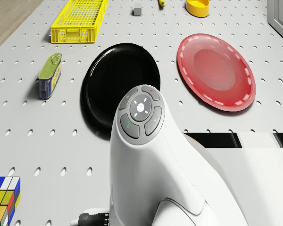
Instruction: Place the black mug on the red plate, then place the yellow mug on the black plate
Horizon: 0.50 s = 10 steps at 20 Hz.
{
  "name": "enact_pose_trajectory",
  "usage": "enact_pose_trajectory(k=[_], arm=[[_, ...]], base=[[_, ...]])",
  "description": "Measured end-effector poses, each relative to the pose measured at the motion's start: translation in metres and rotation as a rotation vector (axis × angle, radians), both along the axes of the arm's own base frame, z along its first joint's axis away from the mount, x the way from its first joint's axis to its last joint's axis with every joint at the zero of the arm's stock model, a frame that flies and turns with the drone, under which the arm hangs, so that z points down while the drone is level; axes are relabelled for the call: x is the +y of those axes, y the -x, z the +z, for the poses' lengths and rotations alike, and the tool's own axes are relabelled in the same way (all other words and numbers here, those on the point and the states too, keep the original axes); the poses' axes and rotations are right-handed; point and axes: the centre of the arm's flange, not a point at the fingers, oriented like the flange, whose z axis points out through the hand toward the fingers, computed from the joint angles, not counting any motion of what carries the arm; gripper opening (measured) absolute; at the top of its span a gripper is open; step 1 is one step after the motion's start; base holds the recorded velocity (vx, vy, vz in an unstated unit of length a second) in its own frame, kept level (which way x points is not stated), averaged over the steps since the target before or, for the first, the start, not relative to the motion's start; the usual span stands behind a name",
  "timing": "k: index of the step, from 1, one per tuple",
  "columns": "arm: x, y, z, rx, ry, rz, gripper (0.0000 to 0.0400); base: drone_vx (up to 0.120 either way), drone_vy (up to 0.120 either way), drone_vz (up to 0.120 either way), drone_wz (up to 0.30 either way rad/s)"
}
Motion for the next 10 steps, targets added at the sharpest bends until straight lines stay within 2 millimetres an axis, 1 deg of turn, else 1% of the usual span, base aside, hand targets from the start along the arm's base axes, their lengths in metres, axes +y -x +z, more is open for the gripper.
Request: enact_pose_trajectory(k=[10], arm=[[0.0000,0.0000,-0.0004,0.000,0.000,0.000,0.0110]], base=[[0.120,-0.120,0.000,0.000]])
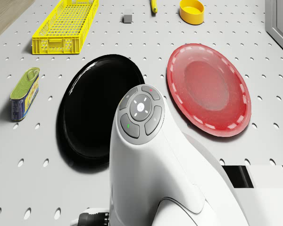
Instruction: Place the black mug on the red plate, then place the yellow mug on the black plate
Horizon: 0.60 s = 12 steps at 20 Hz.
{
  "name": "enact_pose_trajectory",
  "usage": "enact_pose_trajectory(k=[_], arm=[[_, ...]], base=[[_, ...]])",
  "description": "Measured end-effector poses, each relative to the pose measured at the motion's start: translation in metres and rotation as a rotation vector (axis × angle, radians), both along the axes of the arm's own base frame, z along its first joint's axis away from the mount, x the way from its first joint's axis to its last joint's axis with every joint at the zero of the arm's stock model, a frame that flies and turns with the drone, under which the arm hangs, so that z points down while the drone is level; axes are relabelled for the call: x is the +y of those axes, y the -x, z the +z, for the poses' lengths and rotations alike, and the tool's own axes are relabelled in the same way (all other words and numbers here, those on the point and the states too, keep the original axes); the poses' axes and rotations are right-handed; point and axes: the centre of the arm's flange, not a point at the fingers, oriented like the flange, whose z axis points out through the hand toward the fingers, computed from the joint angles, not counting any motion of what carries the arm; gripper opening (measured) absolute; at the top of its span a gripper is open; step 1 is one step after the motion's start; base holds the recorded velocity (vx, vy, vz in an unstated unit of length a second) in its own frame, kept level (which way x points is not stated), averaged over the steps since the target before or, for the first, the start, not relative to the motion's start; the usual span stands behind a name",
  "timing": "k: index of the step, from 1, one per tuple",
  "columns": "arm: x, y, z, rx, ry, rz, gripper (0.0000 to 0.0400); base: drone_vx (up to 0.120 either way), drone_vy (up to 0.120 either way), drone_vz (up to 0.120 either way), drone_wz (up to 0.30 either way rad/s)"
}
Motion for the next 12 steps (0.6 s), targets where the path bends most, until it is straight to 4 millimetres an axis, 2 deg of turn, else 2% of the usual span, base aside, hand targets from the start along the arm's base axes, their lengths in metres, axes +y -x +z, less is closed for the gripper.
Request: enact_pose_trajectory(k=[12], arm=[[0.0000,0.0000,0.0000,0.000,0.000,0.000,0.0110]], base=[[0.120,-0.120,0.000,0.000]])
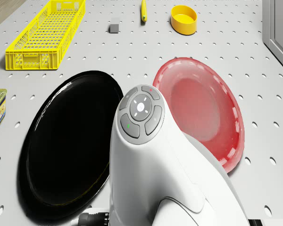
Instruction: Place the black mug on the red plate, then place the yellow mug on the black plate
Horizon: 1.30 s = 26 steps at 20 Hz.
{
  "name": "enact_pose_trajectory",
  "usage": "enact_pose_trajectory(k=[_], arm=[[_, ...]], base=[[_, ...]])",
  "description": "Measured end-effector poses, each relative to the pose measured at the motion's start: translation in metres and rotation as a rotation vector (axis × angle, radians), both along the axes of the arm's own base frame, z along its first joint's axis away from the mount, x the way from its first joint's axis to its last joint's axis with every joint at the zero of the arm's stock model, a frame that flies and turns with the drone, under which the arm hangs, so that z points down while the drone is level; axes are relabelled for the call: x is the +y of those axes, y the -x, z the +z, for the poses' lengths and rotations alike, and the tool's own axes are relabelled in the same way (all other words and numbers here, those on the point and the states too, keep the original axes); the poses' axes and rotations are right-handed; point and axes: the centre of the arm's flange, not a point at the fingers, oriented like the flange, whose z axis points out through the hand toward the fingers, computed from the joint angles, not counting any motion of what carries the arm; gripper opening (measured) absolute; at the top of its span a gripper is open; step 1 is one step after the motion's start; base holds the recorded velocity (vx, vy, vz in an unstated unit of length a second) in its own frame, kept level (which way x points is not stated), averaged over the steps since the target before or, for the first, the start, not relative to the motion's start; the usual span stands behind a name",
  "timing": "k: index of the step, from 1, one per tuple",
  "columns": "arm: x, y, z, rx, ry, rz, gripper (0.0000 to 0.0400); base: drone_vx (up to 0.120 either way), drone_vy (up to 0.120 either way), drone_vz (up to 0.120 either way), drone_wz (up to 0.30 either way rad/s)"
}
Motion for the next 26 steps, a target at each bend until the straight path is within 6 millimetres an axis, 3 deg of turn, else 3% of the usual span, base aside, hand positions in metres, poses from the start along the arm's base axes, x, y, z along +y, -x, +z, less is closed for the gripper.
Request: enact_pose_trajectory(k=[26], arm=[[0.0000,0.0000,0.0000,0.000,0.000,0.000,0.0110]], base=[[0.120,-0.120,0.000,0.000]])
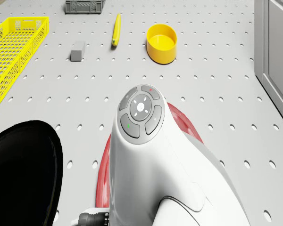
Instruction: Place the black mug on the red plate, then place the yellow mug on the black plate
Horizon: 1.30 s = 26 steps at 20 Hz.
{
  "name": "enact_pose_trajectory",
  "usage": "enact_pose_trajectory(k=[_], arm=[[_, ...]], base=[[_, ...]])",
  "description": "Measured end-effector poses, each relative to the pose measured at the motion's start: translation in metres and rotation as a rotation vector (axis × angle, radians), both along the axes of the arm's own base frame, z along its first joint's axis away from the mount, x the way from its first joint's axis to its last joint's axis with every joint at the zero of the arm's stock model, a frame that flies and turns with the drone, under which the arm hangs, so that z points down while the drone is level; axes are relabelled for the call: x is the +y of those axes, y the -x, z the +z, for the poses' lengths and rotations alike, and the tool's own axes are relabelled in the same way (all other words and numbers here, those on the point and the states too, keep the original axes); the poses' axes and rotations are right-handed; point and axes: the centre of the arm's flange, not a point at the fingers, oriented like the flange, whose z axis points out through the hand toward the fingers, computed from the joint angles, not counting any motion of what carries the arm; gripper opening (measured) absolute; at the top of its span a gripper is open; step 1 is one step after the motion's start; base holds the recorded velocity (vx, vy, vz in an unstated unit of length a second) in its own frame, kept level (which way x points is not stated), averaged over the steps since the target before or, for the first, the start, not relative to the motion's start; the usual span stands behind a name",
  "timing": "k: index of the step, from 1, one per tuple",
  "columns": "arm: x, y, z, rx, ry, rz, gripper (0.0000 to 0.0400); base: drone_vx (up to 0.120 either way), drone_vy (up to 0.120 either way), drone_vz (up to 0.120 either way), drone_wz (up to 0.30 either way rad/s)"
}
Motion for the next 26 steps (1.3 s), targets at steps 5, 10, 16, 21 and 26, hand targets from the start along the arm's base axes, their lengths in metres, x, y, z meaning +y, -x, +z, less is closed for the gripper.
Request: enact_pose_trajectory(k=[5,10,16,21,26], arm=[[0.0000,0.0000,0.0000,0.000,0.000,0.000,0.0110],[0.0000,0.0000,0.0000,0.000,0.000,0.000,0.0110],[0.0000,0.0000,0.0000,0.000,0.000,0.000,0.0110],[0.0000,0.0000,0.0000,0.000,0.000,0.000,0.0110],[0.0000,0.0000,0.0000,0.000,0.000,0.000,0.0110]], base=[[0.120,-0.104,0.000,0.000],[0.120,0.000,0.000,0.000],[0.120,0.000,0.000,0.000],[0.120,0.000,-0.112,0.000],[0.120,0.000,0.000,0.000]])
